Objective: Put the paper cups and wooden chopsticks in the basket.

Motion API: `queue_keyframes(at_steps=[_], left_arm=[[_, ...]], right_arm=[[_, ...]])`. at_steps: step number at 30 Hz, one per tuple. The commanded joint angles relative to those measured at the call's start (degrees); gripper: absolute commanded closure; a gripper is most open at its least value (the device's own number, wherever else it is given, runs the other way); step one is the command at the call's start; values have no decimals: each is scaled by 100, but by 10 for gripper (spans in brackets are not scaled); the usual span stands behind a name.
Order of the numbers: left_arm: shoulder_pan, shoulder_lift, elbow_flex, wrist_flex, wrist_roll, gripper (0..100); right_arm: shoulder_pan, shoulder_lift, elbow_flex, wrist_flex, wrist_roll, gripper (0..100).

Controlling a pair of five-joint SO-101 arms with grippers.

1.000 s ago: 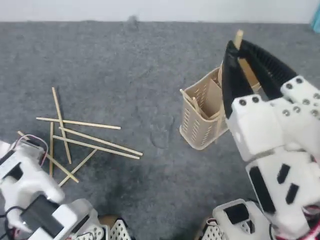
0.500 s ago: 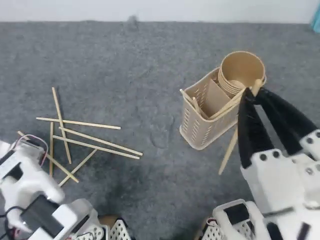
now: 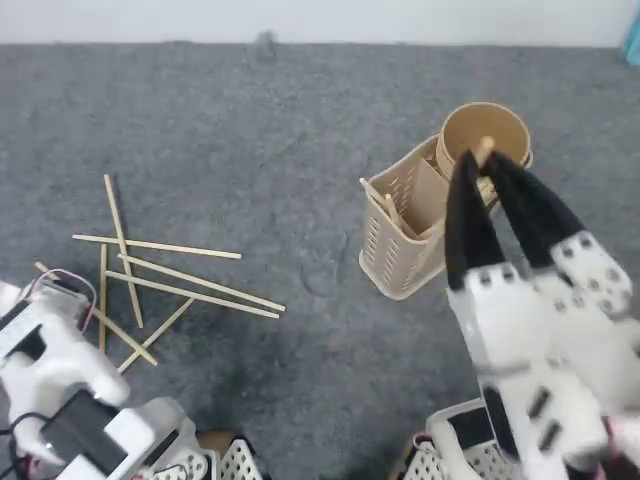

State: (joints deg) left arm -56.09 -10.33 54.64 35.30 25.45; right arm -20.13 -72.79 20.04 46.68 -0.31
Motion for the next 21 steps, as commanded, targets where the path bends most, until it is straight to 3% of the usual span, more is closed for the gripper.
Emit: queue_keyframes(at_steps=[1,9,17,21], left_arm=[[-35,-9,-198,18,26,815],[-35,-9,-198,18,26,815],[-35,-9,-198,18,26,815],[-35,-9,-198,18,26,815]], right_arm=[[400,-13,554,-1130,114,991],[980,-4,2286,-3486,158,991],[954,-4,3024,-3345,158,976],[945,-4,3068,-2730,114,859]])
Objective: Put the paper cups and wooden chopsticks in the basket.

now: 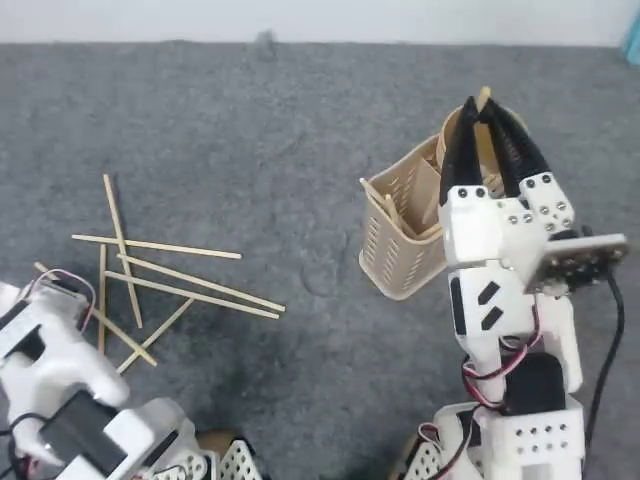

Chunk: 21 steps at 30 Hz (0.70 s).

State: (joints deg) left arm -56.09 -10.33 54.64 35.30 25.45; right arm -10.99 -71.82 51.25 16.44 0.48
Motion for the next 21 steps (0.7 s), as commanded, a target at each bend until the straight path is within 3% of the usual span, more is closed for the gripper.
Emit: queue_keyframes(at_steps=[1,8,13,16,21], left_arm=[[-35,-9,-198,18,26,815],[-35,-9,-198,18,26,815],[-35,-9,-198,18,26,815],[-35,-9,-198,18,26,815],[-35,-9,-198,18,26,815]], right_arm=[[22,-101,-53,365,26,854],[13,92,-826,945,79,898],[13,673,-2576,2598,79,818],[-13,1270,-3736,3846,114,828],[-910,2651,-5556,6413,1336,833]])
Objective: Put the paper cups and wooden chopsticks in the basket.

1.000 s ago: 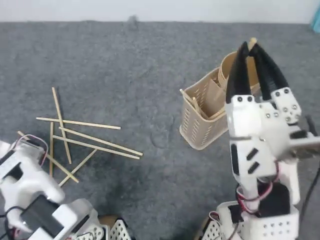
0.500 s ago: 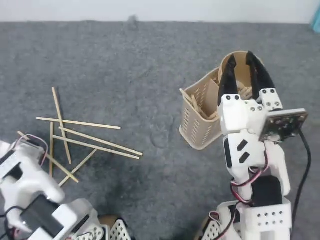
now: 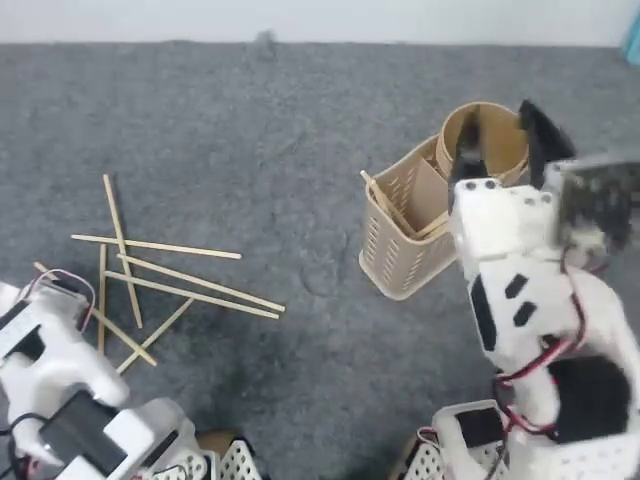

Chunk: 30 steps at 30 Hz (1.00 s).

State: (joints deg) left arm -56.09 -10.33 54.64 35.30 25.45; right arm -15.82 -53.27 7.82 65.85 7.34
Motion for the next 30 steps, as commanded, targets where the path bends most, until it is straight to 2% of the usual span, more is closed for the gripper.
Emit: queue_keyframes(at_steps=[1,6,10,23,30], left_arm=[[-35,-9,-198,18,26,815],[-35,-9,-198,18,26,815],[-35,-9,-198,18,26,815],[-35,-9,-207,18,18,815],[-26,-9,-207,18,18,815]], right_arm=[[-505,1095,-1547,1851,695,833],[-629,2545,-2778,3169,958,833],[-787,3433,-3007,3644,1178,832],[-743,5358,-2998,3662,1222,831],[-620,5420,-3182,3662,1222,832]])
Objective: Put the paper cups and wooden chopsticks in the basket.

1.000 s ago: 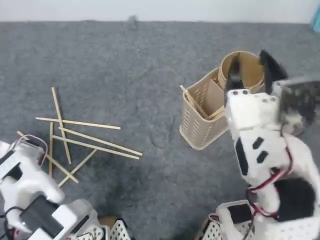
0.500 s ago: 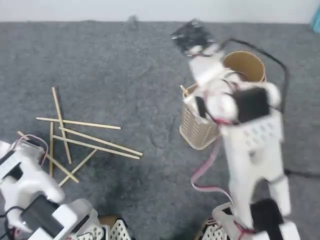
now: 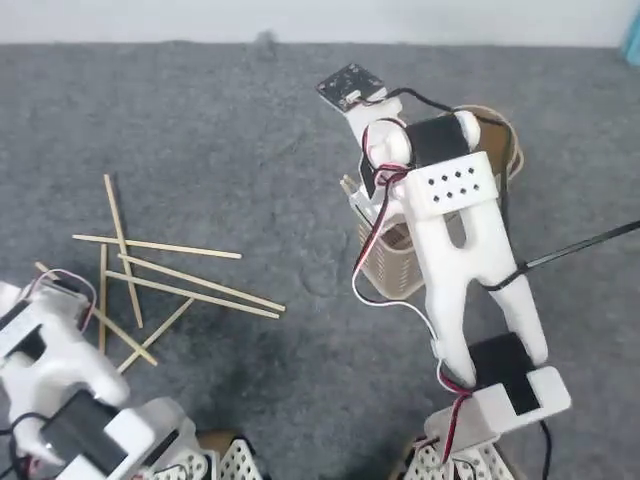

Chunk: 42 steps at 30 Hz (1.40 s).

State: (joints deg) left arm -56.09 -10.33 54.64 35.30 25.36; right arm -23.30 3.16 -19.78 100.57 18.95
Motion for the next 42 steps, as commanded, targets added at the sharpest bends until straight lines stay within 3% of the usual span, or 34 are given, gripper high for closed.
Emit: queue_keyframes(at_steps=[1,11,17,27,35,42], left_arm=[[-26,-9,-207,18,26,815],[-26,-9,-207,18,26,815],[-26,-9,-207,18,26,815],[-26,-9,-207,18,26,815],[-26,-9,-207,18,26,815],[-26,-9,-207,18,26,815]], right_arm=[[145,-338,-510,180,62,832],[127,-1332,-1204,233,18,832],[110,-1745,-229,242,18,833],[-919,-2712,1266,180,53,831],[-180,-2255,1424,-198,484,832],[-145,-1965,1547,-268,580,833]])
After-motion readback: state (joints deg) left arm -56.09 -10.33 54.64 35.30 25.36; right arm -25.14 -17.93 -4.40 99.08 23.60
